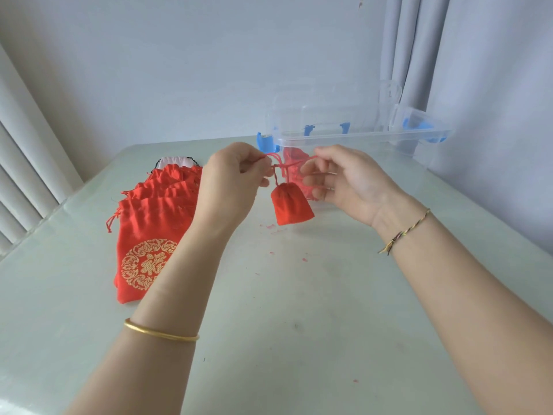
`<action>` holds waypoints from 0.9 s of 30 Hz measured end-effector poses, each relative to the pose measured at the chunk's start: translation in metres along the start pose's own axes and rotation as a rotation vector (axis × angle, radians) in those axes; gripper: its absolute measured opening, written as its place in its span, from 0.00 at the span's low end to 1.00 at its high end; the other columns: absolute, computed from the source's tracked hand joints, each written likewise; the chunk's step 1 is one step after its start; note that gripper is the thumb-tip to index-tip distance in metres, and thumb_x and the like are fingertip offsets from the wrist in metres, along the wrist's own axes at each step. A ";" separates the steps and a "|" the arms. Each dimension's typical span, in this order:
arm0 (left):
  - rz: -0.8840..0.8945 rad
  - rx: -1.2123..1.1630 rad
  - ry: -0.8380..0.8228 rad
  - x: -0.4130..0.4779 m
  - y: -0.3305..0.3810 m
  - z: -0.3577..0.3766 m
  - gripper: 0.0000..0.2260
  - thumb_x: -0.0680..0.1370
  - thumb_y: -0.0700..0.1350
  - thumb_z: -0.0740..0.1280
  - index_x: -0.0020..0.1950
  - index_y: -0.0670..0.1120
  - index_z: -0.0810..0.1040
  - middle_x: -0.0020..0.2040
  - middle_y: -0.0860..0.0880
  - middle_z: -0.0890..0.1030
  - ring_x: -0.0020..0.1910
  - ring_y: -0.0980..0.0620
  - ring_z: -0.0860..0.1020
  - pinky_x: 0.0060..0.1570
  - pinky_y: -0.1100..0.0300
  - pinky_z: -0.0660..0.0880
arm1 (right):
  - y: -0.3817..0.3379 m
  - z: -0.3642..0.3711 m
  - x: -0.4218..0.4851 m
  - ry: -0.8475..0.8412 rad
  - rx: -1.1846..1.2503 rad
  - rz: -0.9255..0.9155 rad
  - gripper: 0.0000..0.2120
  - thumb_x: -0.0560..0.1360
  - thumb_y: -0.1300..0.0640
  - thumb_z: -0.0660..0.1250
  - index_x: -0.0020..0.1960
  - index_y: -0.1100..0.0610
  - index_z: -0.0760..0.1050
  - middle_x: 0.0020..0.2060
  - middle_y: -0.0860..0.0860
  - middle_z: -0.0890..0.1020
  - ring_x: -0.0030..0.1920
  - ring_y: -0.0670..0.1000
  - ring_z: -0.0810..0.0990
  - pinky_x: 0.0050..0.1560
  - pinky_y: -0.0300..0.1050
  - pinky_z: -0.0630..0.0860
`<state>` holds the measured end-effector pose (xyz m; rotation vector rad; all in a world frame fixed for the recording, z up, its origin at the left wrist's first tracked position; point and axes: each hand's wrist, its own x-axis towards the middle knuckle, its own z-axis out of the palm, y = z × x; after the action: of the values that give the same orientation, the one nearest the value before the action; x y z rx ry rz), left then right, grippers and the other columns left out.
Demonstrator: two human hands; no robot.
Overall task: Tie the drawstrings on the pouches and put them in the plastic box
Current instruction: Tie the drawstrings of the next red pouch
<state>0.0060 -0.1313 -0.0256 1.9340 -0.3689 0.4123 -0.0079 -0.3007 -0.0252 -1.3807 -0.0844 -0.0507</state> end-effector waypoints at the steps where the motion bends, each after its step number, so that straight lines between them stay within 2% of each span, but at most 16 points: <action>1: -0.010 0.068 0.008 0.001 -0.003 0.000 0.06 0.77 0.42 0.63 0.41 0.47 0.75 0.38 0.53 0.82 0.37 0.54 0.80 0.38 0.59 0.74 | 0.001 0.000 0.001 -0.001 0.075 0.003 0.17 0.77 0.58 0.58 0.29 0.56 0.63 0.36 0.52 0.79 0.32 0.49 0.77 0.33 0.40 0.70; 5: -0.065 0.216 0.000 0.003 -0.010 0.002 0.08 0.78 0.44 0.57 0.44 0.41 0.71 0.41 0.49 0.81 0.44 0.45 0.78 0.45 0.50 0.74 | 0.008 0.003 0.001 -0.057 0.345 0.036 0.17 0.78 0.57 0.55 0.30 0.55 0.60 0.41 0.53 0.82 0.33 0.49 0.81 0.30 0.37 0.72; 7: -0.125 0.193 -0.032 0.003 -0.011 0.004 0.09 0.78 0.44 0.54 0.43 0.41 0.70 0.41 0.46 0.80 0.44 0.43 0.78 0.45 0.48 0.74 | 0.010 0.004 0.000 -0.050 0.363 0.072 0.17 0.79 0.55 0.55 0.32 0.54 0.62 0.34 0.52 0.82 0.32 0.49 0.82 0.28 0.36 0.73; 9: -0.185 0.128 -0.043 0.004 -0.011 0.003 0.09 0.77 0.42 0.53 0.40 0.42 0.69 0.38 0.48 0.80 0.40 0.46 0.77 0.40 0.51 0.72 | 0.014 0.003 0.001 -0.004 0.264 0.088 0.16 0.79 0.55 0.56 0.33 0.55 0.63 0.27 0.50 0.78 0.27 0.49 0.79 0.28 0.37 0.73; 11: -0.240 -0.020 -0.045 0.005 -0.010 0.000 0.09 0.77 0.39 0.53 0.39 0.43 0.69 0.36 0.50 0.80 0.37 0.50 0.77 0.37 0.56 0.69 | 0.018 0.001 0.002 0.054 0.070 0.084 0.15 0.79 0.57 0.57 0.33 0.56 0.65 0.24 0.51 0.75 0.24 0.50 0.74 0.27 0.38 0.70; 15: -0.318 -0.475 -0.113 -0.001 -0.001 0.004 0.13 0.79 0.37 0.52 0.36 0.46 0.68 0.36 0.50 0.81 0.42 0.52 0.81 0.36 0.61 0.69 | 0.026 0.003 0.001 0.087 -0.191 0.126 0.16 0.79 0.59 0.58 0.32 0.57 0.66 0.25 0.54 0.73 0.23 0.51 0.71 0.24 0.38 0.68; 17: -0.358 -0.607 -0.140 -0.002 0.001 0.007 0.14 0.80 0.39 0.53 0.34 0.46 0.65 0.30 0.51 0.79 0.36 0.51 0.81 0.33 0.62 0.67 | 0.025 0.006 0.001 0.099 -0.250 0.095 0.15 0.79 0.59 0.58 0.33 0.57 0.67 0.27 0.55 0.73 0.22 0.50 0.71 0.23 0.37 0.68; 19: -0.387 -0.547 -0.166 -0.002 -0.001 0.006 0.14 0.80 0.42 0.56 0.34 0.46 0.67 0.28 0.52 0.77 0.30 0.53 0.79 0.30 0.63 0.68 | 0.019 0.006 0.000 0.120 -0.246 0.047 0.15 0.79 0.58 0.58 0.34 0.57 0.67 0.27 0.55 0.75 0.22 0.49 0.72 0.23 0.36 0.68; 22: -0.404 -0.427 -0.279 -0.004 -0.004 0.004 0.10 0.80 0.44 0.61 0.40 0.43 0.75 0.33 0.49 0.77 0.28 0.56 0.77 0.29 0.67 0.72 | 0.008 0.008 -0.002 0.126 -0.169 -0.036 0.15 0.79 0.57 0.59 0.34 0.57 0.69 0.30 0.55 0.79 0.23 0.48 0.72 0.24 0.37 0.68; 25: -0.358 -0.284 -0.390 -0.006 -0.005 0.006 0.07 0.77 0.42 0.65 0.41 0.41 0.78 0.34 0.47 0.77 0.31 0.54 0.75 0.39 0.63 0.75 | 0.003 0.015 -0.005 0.079 -0.139 -0.106 0.14 0.78 0.58 0.60 0.34 0.57 0.70 0.35 0.56 0.80 0.24 0.47 0.73 0.26 0.38 0.68; 27: -0.309 -0.201 -0.427 -0.007 -0.003 0.007 0.05 0.75 0.41 0.68 0.39 0.41 0.79 0.33 0.46 0.77 0.31 0.54 0.75 0.41 0.61 0.76 | 0.003 0.021 -0.007 0.050 -0.171 -0.130 0.14 0.78 0.57 0.61 0.35 0.58 0.72 0.35 0.54 0.78 0.25 0.46 0.73 0.26 0.37 0.68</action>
<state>0.0017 -0.1365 -0.0341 1.8327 -0.3602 -0.2370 -0.0149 -0.2801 -0.0245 -1.5430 -0.1302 -0.2049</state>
